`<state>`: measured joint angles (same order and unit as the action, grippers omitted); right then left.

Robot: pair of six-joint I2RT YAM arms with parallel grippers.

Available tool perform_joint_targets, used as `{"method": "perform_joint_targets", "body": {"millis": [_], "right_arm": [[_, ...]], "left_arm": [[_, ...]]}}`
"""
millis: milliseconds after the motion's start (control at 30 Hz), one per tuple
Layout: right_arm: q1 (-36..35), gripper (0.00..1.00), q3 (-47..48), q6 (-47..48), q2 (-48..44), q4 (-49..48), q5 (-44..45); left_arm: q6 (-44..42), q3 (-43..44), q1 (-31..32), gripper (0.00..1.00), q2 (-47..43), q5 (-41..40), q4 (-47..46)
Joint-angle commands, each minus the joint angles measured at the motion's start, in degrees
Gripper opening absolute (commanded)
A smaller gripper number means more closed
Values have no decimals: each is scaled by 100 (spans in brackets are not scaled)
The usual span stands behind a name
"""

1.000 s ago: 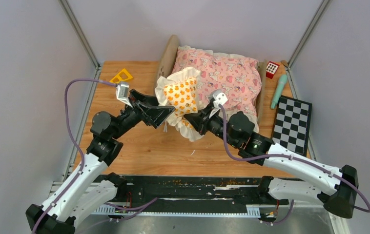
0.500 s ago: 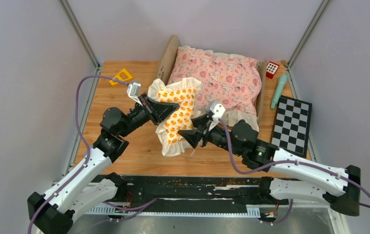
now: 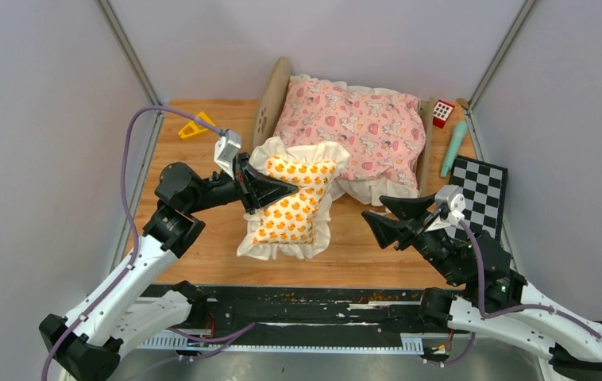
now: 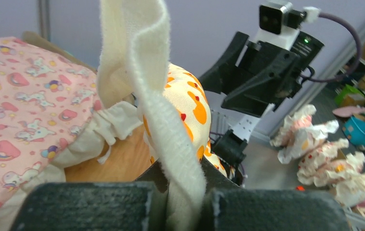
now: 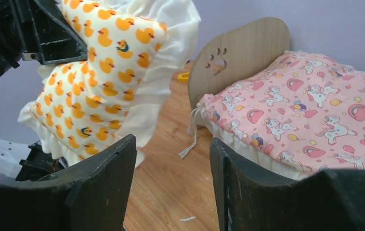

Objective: Set up the pet bed
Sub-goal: Adjust the pillow.

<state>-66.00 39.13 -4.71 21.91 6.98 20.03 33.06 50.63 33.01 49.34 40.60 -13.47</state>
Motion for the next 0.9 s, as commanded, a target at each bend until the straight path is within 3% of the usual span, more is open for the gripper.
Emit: {"method": "perform_joint_targets", "body": {"millis": [0, 200, 367, 567, 600, 633, 667, 700, 767, 800, 867], "right_arm": [[-29, 59, -164, 183, -263, 293, 275], [-35, 76, -209, -83, -2, -559, -968], [-34, 91, 74, -620, 1374, -1826, -1590], [-36, 91, 552, -945, 2647, -2457, -1510], [-35, 85, 574, -936, 2740, -2541, -1533], [-36, 74, 564, -916, 2798, -2632, -1587], [-36, 48, 544, -922, 2815, -2732, -1622], [-36, 31, 505, -938, 2787, -2819, -1647], [-34, 9, 339, -994, 2636, -2962, -1569], [-31, 2, 273, -1041, 2479, -2969, -1461], [-35, 0, 148, -1093, 2225, -2921, -1260]], "left_arm": [[-313, 257, 26, 0, 46, 1294, -256], [-698, 368, 28, 2, 21, 1558, 55], [-817, 344, 25, 3, 12, 1573, 150], [-726, 324, 26, 3, 1, 1657, 24], [-704, 317, 29, 3, -7, 1662, -15], [-697, 316, 23, 3, -12, 1664, -32], [-704, 316, 29, 5, -24, 1665, -25], [-734, 320, 30, 14, -40, 1638, 27], [-914, 353, 28, 44, -96, 1512, 359], [-1039, 380, 28, 56, -137, 1421, 537], [-1292, 390, 29, 71, -256, 1189, 851]]}}
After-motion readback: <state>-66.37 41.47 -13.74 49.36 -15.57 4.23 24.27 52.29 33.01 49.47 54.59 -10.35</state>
